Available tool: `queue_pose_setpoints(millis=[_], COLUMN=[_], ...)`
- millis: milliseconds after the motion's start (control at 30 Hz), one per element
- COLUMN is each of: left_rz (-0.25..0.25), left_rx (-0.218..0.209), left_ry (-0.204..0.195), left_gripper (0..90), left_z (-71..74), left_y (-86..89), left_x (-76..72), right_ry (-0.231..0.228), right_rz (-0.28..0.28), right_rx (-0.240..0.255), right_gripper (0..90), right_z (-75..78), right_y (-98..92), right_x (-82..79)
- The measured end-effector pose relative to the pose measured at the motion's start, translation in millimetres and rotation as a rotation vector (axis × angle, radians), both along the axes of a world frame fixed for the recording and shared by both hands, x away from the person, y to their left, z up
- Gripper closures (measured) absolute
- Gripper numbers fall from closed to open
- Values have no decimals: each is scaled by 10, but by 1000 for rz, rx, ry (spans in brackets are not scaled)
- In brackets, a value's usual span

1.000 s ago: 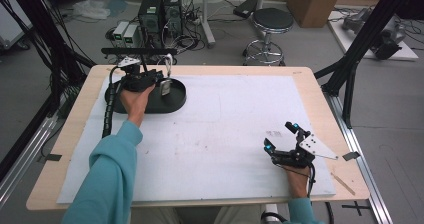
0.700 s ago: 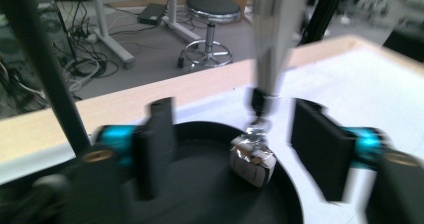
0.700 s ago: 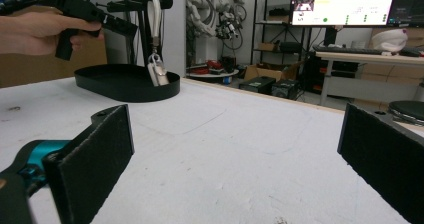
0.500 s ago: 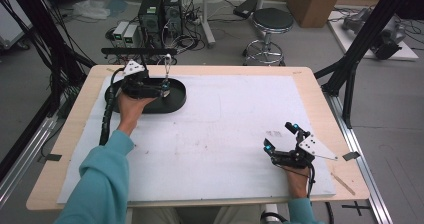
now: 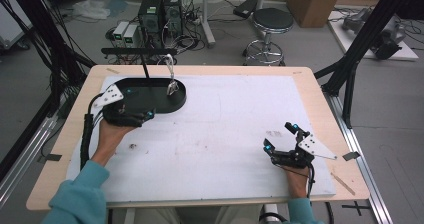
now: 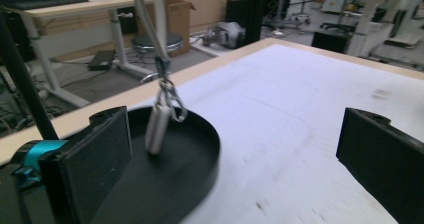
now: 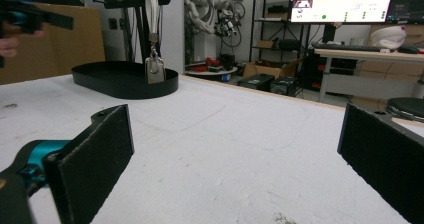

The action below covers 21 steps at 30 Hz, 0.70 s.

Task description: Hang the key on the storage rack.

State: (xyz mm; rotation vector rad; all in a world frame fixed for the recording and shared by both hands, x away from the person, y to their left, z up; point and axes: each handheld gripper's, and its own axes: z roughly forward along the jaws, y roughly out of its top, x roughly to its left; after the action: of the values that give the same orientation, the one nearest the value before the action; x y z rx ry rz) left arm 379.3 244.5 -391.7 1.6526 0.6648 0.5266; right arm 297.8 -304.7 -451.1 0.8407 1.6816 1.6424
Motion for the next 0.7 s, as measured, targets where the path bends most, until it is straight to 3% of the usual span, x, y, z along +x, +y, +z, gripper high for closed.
queue_pose_setpoints(millis=[267,400,467,633,700], left_rz=[-20,-28,-18,4,1], left_rx=[-85,-79,-78,-136,-132], left_ry=[-34,-59,-72,-77,-77], left_gripper=[17,17,17,17,17], left_z=[-268,-371,-445,-607,-634], left_y=[325,365,397,476,476], left_x=[-450,-618,-688,-805,-823], right_ry=[5,16,18,5,14], right_rz=[-13,-16,-19,-18,-19], right_rx=[11,13,14,7,6], right_gripper=[8,8,8,8,9], right_z=[-10,-11,-11,-14,-16], right_y=[-19,-10,-9,-5,2], right_x=[-4,-18,-19,-18,-21])
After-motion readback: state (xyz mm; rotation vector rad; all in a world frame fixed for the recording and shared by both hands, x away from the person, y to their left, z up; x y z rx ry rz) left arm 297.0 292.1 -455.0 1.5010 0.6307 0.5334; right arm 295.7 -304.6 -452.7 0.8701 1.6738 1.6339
